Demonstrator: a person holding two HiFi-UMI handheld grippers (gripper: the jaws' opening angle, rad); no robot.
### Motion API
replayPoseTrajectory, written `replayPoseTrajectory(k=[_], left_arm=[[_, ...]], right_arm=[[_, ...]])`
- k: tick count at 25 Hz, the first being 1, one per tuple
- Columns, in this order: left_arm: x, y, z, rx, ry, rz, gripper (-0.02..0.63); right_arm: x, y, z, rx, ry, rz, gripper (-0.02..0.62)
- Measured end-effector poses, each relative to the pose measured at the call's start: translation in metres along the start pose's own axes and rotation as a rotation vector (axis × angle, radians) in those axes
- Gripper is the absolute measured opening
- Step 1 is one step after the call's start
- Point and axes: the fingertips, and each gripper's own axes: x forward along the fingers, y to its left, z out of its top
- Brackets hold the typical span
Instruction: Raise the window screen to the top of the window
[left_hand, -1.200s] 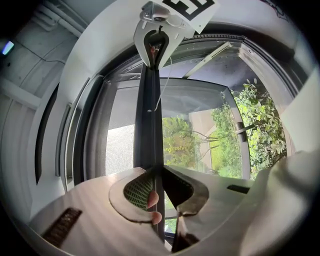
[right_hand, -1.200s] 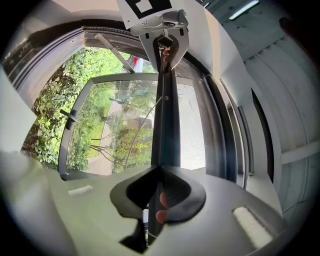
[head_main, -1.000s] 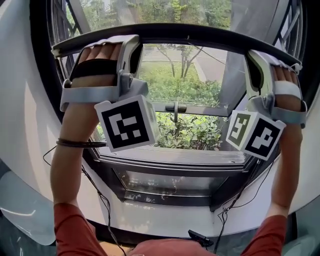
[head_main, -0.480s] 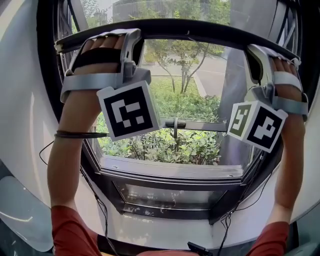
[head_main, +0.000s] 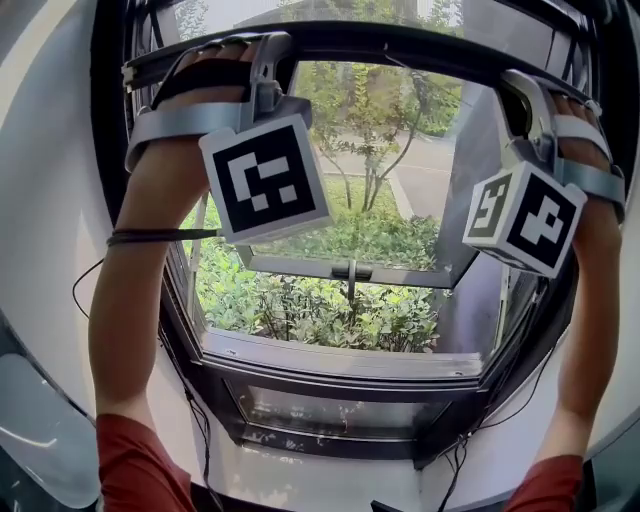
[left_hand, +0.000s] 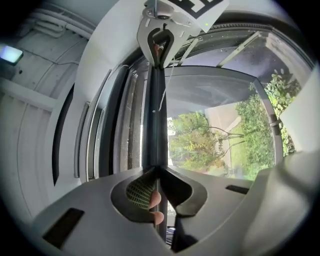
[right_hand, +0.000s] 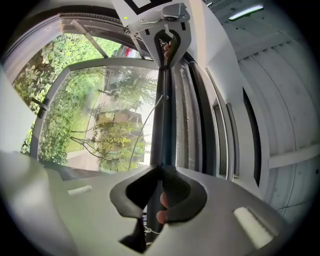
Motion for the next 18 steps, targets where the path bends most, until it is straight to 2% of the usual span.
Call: replayPoseTrajectory(k=[11, 18], left_arm=[[0.024, 0.035, 0.003, -0.018, -0.012, 0.050, 0.038], [0.033, 0.056, 0.004, -0.010, -0.015, 0.108, 0.038]], right_arm=[[0.026, -0.035, -0.003, -0.017, 0.014, -0.046, 0.037], [0.036, -0.052, -0.006, -0.018, 0.025, -0.073, 0.037]])
